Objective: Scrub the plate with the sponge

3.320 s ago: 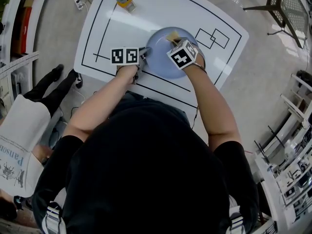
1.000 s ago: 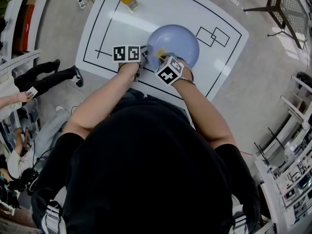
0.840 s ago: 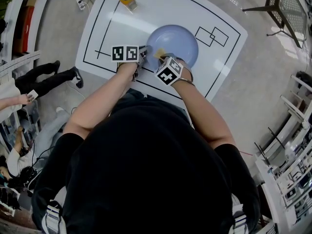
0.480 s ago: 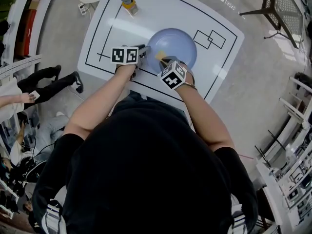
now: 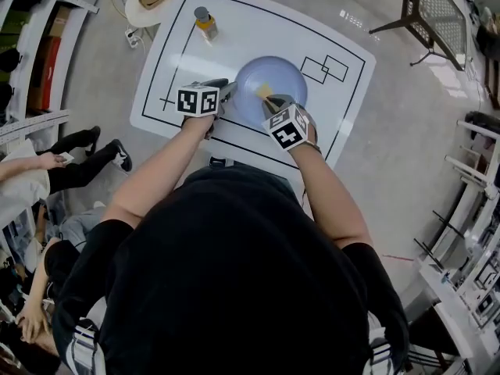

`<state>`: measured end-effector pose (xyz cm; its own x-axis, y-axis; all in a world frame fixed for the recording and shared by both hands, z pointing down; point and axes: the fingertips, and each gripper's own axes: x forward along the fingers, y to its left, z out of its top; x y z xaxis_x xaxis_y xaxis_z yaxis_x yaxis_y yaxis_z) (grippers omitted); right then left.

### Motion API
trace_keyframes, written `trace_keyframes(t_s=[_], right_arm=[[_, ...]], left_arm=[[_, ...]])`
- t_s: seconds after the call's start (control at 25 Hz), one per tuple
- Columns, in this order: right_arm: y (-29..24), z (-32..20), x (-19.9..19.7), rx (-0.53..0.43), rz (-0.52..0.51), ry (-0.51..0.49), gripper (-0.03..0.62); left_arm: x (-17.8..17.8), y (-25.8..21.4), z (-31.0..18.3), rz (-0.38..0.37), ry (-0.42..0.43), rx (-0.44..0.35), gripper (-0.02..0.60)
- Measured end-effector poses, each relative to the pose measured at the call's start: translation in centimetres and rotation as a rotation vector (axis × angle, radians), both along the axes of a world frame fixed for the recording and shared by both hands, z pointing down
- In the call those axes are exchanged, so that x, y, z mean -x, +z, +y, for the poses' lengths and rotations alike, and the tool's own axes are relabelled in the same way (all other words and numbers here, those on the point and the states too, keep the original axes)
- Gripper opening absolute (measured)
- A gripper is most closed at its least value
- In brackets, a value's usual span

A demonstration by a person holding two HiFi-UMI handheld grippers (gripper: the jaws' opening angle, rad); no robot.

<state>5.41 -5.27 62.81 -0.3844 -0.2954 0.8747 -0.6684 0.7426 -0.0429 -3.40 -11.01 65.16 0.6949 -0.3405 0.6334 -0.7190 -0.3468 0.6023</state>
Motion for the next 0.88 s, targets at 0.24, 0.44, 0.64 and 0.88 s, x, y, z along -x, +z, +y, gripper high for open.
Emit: trace_keyframes(t_s=[0.24, 0.44, 0.64, 0.88], right_arm=[[-4.5, -0.8, -1.7, -0.093, -0.057, 0.117, 0.028], [-7.8, -1.0, -3.6, -0.160, -0.101, 0.219, 0.028], [-10.9, -0.1, -5.1, -0.219, -0.128, 0.288, 0.028], [-14.8, 1.1, -6.5, -0.288, -0.163, 0.350, 0.028]], left_arm=[[0.5, -4.8, 0.3, 0.008, 0.029, -0.131, 0.138], [1.7, -8.6, -0.2, 0.001, 0.036, -0.238, 0.138], [2.7, -12.4, -0.4, 0.003, 0.028, -0.326, 0.137], [3.0, -16.9, 0.0, 0.007, 0.055, -0.442, 0.136]])
